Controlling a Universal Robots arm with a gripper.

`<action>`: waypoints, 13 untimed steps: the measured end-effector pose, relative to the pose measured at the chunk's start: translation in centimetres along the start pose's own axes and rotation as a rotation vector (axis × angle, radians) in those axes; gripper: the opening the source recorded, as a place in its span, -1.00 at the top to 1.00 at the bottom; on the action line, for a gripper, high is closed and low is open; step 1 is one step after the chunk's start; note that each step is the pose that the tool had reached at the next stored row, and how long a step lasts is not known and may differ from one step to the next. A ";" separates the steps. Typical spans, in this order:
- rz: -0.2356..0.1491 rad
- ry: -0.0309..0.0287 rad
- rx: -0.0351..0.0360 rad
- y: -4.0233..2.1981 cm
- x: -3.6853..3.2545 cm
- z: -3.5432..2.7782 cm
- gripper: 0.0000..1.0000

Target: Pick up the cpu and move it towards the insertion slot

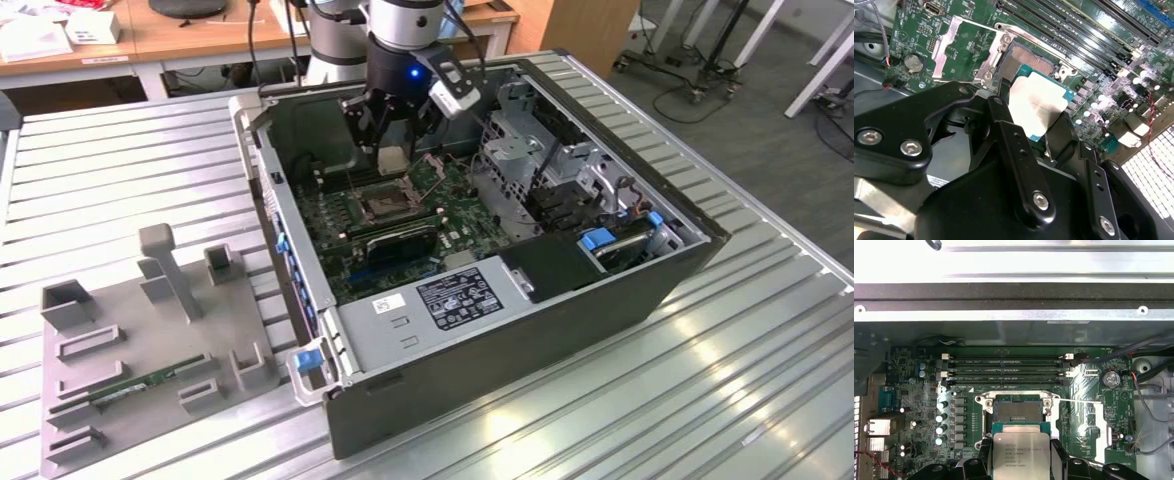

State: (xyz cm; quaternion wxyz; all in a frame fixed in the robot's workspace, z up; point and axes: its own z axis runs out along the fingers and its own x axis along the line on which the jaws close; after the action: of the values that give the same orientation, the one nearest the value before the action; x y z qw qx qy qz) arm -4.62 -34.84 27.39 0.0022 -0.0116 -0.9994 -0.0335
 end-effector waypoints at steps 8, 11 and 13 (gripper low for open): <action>0.000 0.0000 0.0000 0.08 0.01 -1.16 -0.09; 0.000 -0.0001 -0.0001 0.08 0.01 -1.17 -0.09; 0.000 0.0000 0.0001 0.08 0.01 -1.18 -0.09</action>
State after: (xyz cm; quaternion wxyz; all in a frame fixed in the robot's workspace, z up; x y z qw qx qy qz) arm -4.62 -34.84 28.58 0.0022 -0.0116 -0.9994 -0.0335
